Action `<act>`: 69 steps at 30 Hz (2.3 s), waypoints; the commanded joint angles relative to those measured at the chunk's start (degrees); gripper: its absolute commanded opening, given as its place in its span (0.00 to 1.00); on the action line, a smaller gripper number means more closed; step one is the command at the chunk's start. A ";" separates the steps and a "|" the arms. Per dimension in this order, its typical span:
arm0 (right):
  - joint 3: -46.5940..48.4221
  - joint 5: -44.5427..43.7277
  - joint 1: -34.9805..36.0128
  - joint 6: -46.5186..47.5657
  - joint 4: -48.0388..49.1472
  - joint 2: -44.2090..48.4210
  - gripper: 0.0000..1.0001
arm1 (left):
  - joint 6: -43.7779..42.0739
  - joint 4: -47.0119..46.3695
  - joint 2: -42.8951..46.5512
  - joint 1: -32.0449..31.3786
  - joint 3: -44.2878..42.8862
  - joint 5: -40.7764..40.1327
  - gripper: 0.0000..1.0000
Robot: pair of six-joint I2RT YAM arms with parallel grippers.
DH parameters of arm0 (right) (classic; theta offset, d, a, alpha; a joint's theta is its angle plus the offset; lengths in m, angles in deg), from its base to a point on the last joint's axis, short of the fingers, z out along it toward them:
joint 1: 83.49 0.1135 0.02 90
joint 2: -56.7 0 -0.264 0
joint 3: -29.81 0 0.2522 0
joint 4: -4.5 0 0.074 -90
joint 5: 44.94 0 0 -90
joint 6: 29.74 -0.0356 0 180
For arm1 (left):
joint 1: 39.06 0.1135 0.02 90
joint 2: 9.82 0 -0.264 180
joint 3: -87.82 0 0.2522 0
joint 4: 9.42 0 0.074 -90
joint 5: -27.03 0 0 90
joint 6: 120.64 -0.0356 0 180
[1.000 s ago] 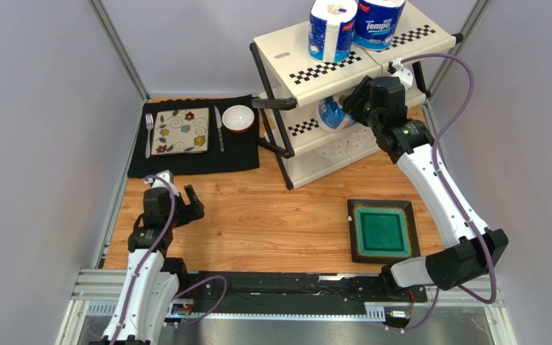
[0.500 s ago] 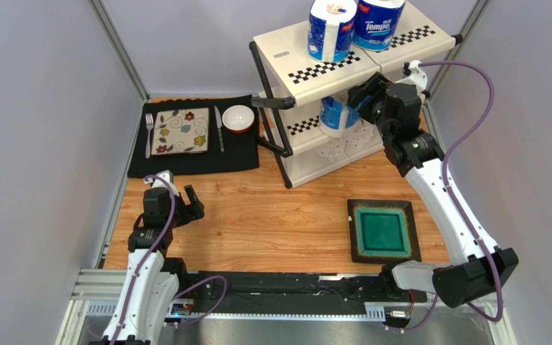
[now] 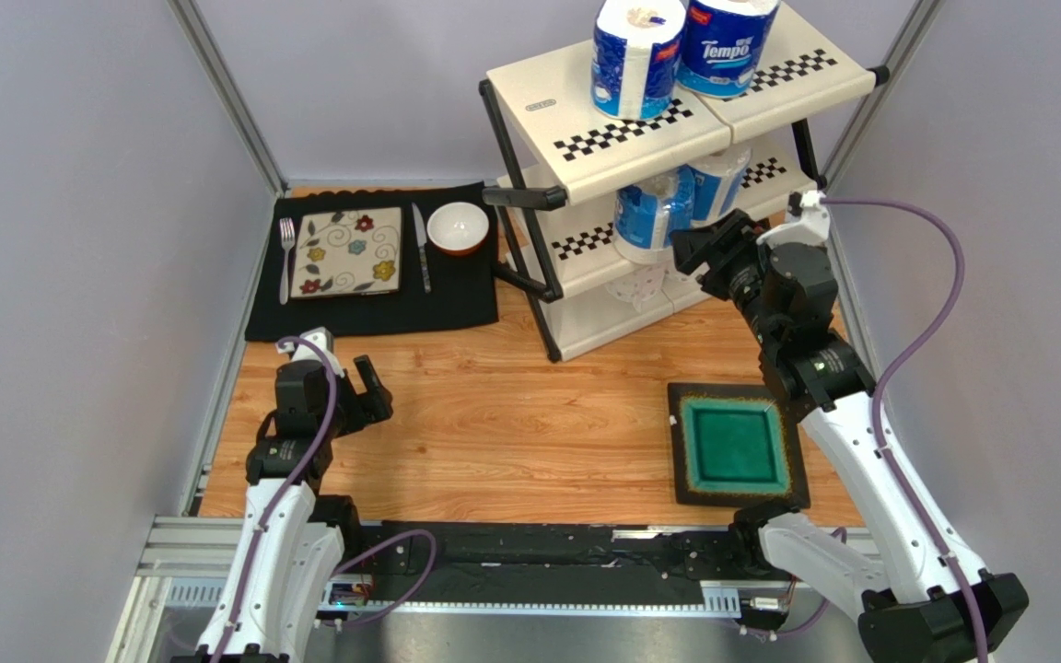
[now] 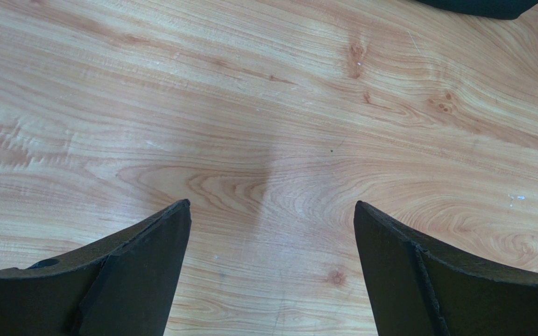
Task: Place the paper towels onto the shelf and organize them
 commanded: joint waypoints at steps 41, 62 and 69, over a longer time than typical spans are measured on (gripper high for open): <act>5.22 2.92 -0.22 2.21 17.07 -19.83 0.65 | -0.80 -1.68 -0.25 -0.09 0.23 0.66 0.95; -1.19 0.02 -8.91 5.11 6.35 -6.04 0.65 | -0.80 -1.77 -0.42 -0.09 0.31 1.10 0.95; -0.67 -3.06 -11.38 2.04 8.63 -7.17 0.64 | -0.80 -1.77 -0.43 0.00 0.31 1.10 0.95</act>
